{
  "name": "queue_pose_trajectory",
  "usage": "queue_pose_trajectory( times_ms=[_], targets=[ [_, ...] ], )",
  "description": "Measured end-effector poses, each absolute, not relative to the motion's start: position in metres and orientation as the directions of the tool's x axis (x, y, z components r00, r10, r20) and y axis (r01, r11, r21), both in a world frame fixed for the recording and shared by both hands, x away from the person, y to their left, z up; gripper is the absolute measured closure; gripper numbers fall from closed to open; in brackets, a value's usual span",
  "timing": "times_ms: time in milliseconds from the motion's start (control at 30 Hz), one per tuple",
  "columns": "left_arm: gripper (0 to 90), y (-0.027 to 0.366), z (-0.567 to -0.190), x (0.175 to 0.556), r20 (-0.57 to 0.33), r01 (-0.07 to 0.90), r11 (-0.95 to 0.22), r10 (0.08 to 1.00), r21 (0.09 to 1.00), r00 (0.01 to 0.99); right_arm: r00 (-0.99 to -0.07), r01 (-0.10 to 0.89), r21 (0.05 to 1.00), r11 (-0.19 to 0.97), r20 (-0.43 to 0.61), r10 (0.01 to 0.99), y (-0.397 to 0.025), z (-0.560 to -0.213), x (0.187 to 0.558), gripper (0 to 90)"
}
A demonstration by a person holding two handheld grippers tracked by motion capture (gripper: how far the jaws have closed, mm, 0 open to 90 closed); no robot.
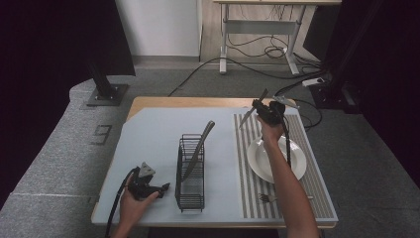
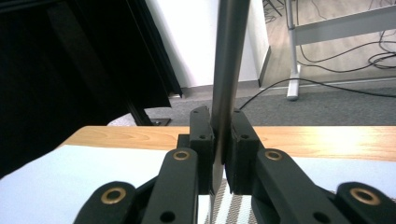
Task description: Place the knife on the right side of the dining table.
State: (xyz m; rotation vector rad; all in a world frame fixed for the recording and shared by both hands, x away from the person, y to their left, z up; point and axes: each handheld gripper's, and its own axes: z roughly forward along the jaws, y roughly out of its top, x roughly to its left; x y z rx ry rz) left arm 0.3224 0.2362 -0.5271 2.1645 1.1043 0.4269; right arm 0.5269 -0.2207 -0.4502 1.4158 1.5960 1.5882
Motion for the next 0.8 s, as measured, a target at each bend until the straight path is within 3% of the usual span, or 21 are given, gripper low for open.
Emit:
queue_pose_trajectory(
  times_ms=[800],
  targets=[
    [11.9, 0.236, -0.527, 0.322, -0.008, 0.59, -0.425, 0.807, 0.686, 0.59, -0.264, 0.346, 0.903, -0.253, 0.353, 0.898, -0.245, -0.465, 0.528, 78.6]
  ],
)
